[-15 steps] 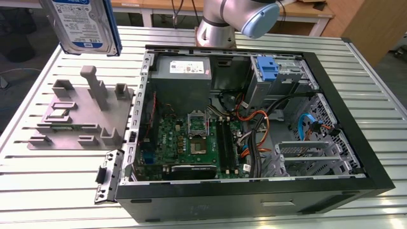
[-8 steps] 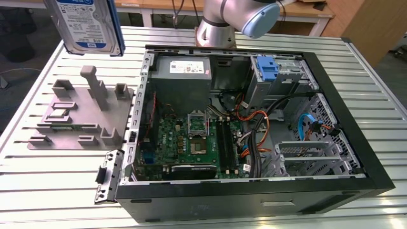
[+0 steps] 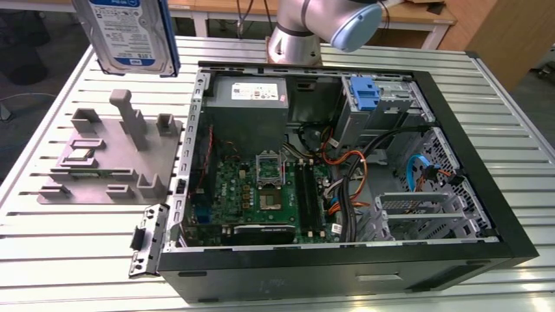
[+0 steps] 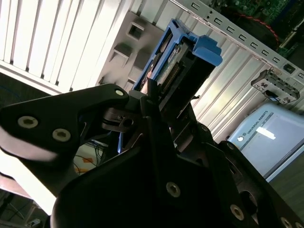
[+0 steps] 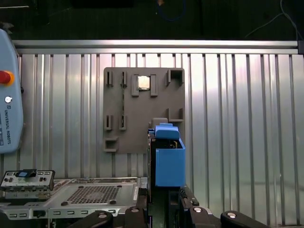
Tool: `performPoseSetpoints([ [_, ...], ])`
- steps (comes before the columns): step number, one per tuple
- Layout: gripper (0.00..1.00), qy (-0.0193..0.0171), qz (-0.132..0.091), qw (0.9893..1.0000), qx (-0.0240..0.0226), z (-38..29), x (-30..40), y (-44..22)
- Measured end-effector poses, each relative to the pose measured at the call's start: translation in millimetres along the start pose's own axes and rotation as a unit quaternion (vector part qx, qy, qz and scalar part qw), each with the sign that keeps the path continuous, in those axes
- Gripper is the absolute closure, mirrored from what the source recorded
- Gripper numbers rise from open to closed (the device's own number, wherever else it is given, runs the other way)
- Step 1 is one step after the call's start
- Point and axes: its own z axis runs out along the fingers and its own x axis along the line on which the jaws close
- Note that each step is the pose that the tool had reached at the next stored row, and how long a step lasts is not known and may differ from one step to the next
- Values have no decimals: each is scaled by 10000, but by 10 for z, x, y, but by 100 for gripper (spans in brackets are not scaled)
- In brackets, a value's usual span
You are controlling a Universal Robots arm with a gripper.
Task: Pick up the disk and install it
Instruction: 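Pick up the disk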
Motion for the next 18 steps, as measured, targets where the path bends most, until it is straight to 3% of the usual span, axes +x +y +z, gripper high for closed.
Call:
performPoseSetpoints([
  [5,65,0,0,10000,0,-3,-3,-102],
  [18,65,0,0,10000,0,-15,-13,-444],
])
